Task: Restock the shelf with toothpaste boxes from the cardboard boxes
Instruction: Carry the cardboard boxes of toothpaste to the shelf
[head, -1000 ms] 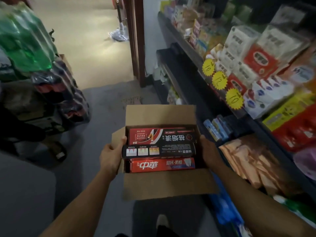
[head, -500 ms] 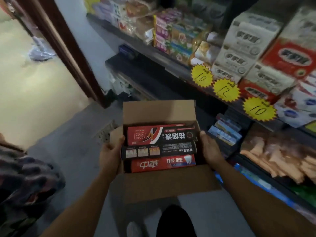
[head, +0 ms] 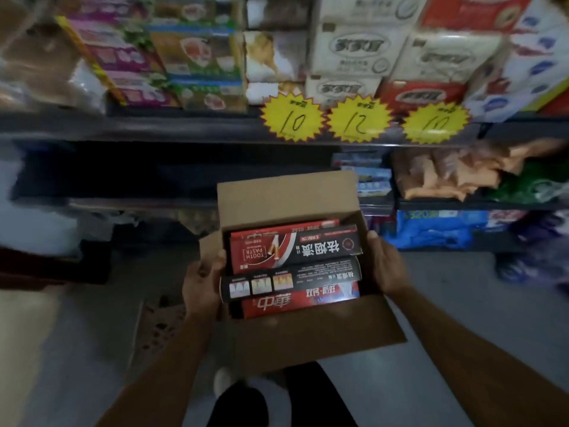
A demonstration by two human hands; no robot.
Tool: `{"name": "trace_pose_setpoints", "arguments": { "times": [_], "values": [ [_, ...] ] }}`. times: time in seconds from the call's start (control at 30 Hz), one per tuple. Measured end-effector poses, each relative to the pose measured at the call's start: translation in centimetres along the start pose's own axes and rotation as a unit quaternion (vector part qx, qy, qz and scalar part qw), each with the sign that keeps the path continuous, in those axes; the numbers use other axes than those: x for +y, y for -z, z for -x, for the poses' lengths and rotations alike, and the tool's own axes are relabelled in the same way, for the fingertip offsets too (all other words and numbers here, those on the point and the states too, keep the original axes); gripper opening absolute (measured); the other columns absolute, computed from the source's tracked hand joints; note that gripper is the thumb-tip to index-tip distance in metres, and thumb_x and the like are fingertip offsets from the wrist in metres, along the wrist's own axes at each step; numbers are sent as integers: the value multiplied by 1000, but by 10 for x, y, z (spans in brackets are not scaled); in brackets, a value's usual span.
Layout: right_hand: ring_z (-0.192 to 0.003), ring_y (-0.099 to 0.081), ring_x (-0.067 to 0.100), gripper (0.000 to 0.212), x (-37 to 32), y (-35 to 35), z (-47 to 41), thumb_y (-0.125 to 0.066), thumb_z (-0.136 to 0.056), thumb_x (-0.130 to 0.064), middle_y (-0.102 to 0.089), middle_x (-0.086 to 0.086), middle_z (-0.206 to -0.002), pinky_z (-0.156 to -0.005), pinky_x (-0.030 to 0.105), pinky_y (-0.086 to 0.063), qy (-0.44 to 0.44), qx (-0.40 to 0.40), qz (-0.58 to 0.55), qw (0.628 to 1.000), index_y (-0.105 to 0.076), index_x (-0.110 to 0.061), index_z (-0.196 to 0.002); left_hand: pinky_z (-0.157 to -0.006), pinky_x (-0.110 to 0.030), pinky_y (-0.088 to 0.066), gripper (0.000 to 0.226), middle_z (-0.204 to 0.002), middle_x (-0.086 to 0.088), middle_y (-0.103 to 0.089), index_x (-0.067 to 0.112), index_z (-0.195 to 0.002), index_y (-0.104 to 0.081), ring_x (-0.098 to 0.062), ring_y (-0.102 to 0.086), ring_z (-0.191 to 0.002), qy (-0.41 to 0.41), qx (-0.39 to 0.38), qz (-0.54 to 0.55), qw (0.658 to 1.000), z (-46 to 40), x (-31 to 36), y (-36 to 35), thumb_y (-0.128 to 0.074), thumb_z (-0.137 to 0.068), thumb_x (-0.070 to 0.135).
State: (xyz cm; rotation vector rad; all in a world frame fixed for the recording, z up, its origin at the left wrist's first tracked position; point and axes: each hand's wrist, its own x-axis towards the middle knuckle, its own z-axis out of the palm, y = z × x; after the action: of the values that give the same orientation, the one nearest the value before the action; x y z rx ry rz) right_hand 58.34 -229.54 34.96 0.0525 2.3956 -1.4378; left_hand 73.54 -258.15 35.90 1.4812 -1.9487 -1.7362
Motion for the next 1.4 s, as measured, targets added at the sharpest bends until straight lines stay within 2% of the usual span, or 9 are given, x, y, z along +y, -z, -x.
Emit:
{"name": "trace_pose_setpoints", "arguments": {
  "times": [0.2,0.33,0.47,0.63,0.77,0.93,1.1,1.23,1.4],
  "values": [
    [-64,-50,5,48,37,-6,58,-34,-102,-35,-59,-3,-69,-61,24,-39,-86,163,-5,983,-58,-9,-71,-85,-45,-51,31,-98,-4,-69,17,-98,-61,-31,-65,-99,-34,-161,-32,986,-36,7,-34,-68,-83,43],
    [-62,-51,1,48,77,-21,119,-33,-102,-40,-58,-11,-66,-55,14,-39,-136,253,-41,957,-54,-23,-63,-80,-40,-52,45,-95,-1,-70,25,-93,-62,-22,-67,-90,-60,-269,-72,958,-43,-13,-59,-67,-65,60],
    [-73,-68,6,53,125,-49,187,-30,-99,-47,-71,2,-85,-62,19,-50,-178,303,-109,930,-68,-11,-92,-68,-31,-47,27,-84,-3,-66,13,-88,-58,-26,-64,-85,-74,-319,-147,933,-33,-53,-77,-65,-87,39],
    [-84,-72,20,53,195,-79,254,-28,-103,-41,-73,9,-89,-68,31,-58,-213,319,-139,913,-64,-4,-99,-85,-46,-52,33,-85,-3,-69,13,-88,-61,-28,-66,-86,-67,-373,-211,901,-21,-132,-102,-67,-82,45],
    [-81,-72,16,48,254,-99,284,-28,-103,-32,-73,7,-85,-63,20,-54,-244,343,-146,895,-64,-3,-96,-85,-46,-54,38,-86,-1,-70,25,-86,-60,-26,-68,-88,-42,-413,-240,878,-8,-188,-127,-68,-70,58],
    [-81,-69,10,58,323,-117,273,-25,-100,-50,-72,5,-90,-65,22,-53,-264,390,-115,875,-66,-9,-95,-76,-39,-57,27,-86,-6,-73,14,-88,-67,-25,-71,-84,-56,-446,-267,853,-21,-230,-179,-67,-85,41],
    [-87,-69,27,70,387,-132,218,-27,-94,-66,-71,10,-92,-71,41,-55,-262,432,-131,853,-66,-8,-95,-80,-42,-56,70,-95,-8,-71,9,-96,-64,-25,-69,-86,-85,-450,-274,845,-64,-258,-247,-70,-60,69],
    [-74,-59,19,60,422,-140,169,-28,-100,-52,-67,10,-84,-59,27,-45,-265,462,-122,838,-60,-4,-83,-69,-31,-51,41,-86,0,-65,23,-82,-54,-17,-64,-77,-107,-456,-282,837,-103,-274,-298,-70,-72,60],
    [-88,-66,37,72,469,-147,110,-29,-92,-68,-69,17,-91,-71,51,-54,-248,466,-122,841,-60,-3,-90,-76,-37,-52,45,-89,-4,-67,21,-77,-50,-22,-64,-82,-136,-455,-294,830,-151,-287,-352,-67,-73,62]
  ]
}}
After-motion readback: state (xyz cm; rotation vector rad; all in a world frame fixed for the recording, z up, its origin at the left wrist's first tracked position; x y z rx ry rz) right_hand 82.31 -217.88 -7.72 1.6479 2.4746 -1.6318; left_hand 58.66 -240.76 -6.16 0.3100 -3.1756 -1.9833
